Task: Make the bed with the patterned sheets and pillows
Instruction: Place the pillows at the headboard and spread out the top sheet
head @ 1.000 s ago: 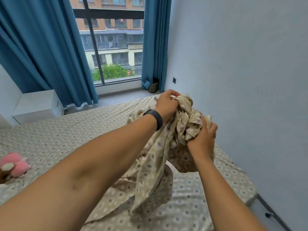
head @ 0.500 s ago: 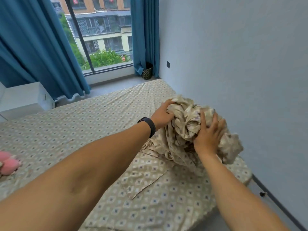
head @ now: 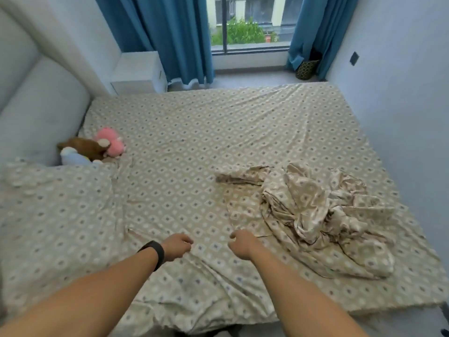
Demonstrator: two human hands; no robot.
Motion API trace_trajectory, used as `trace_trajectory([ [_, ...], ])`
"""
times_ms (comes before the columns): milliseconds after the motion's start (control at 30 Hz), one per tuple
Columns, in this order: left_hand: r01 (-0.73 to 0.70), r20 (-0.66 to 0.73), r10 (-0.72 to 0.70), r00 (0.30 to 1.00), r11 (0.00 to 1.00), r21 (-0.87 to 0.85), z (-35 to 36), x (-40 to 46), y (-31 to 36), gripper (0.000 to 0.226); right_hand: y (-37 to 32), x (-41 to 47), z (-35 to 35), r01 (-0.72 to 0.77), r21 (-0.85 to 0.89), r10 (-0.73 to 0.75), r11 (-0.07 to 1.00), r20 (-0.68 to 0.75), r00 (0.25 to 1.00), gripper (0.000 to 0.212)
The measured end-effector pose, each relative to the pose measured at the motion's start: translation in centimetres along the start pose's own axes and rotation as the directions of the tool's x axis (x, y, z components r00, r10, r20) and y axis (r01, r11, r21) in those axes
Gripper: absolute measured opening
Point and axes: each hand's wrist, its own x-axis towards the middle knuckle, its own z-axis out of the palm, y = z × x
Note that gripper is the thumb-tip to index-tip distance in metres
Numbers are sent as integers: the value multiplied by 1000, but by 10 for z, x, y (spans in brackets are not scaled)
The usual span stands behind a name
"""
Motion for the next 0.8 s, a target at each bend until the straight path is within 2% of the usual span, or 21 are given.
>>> trace_trajectory([
  [100,67,-104,-85,991,984,-165,-24,-7,-72,32,-45,10,36,89,-125,-78,988,86,993,50],
  [200,95,-171,-168,971,923,-372,-44,-20,-146,28,-109,19,66,197,-248,-156,949,174,972,49],
  [400,92,-217,-311,925,739,-667,-70,-37,-270,22,-251,37,133,381,-372,-285,846,289,914,47],
  [467,81,-227,-333,915,705,-705,-79,-36,-298,27,-282,41,150,406,-374,-306,834,298,904,45],
  [567,76,-230,-414,881,603,-794,-111,-32,-370,37,-344,56,197,422,-391,-291,818,352,889,44],
  [700,13,-303,-528,794,512,-859,-166,-17,-447,58,-415,85,253,435,-349,-287,830,402,870,42],
  [800,-84,-396,-605,690,477,-875,-215,9,-509,71,-470,131,301,369,-205,-283,906,355,891,41],
])
